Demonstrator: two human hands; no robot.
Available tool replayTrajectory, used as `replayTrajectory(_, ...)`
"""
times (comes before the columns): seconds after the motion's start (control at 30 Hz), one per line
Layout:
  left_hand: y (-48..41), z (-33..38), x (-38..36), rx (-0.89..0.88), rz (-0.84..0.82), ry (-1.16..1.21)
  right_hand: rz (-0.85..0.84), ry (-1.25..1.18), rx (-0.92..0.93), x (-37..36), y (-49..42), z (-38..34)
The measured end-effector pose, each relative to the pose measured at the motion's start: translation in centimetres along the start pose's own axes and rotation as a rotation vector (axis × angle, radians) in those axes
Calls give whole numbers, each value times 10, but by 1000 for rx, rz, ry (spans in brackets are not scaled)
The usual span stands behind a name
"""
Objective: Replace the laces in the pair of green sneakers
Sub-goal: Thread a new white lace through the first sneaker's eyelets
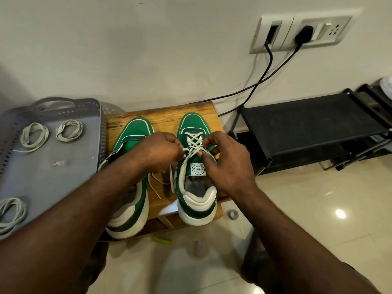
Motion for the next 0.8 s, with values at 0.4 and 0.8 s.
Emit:
replayTrajectory(0.4,8,18,39,-128,228,-10,-10,-4,2,0,1,3)
replayTrajectory(0.8,9,22,15,-155,129,-376,-26,-51,86,-4,1,-7)
Point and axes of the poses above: each hand's wrist, its own y-axis away from the middle knuckle, its own x-axis out of the back of the hand, z = x × y, the point moved 7 cm from there along -y, towards the middle knuckle, and after that the axes turned 12 degrees about -y, right-handed, at the moved point
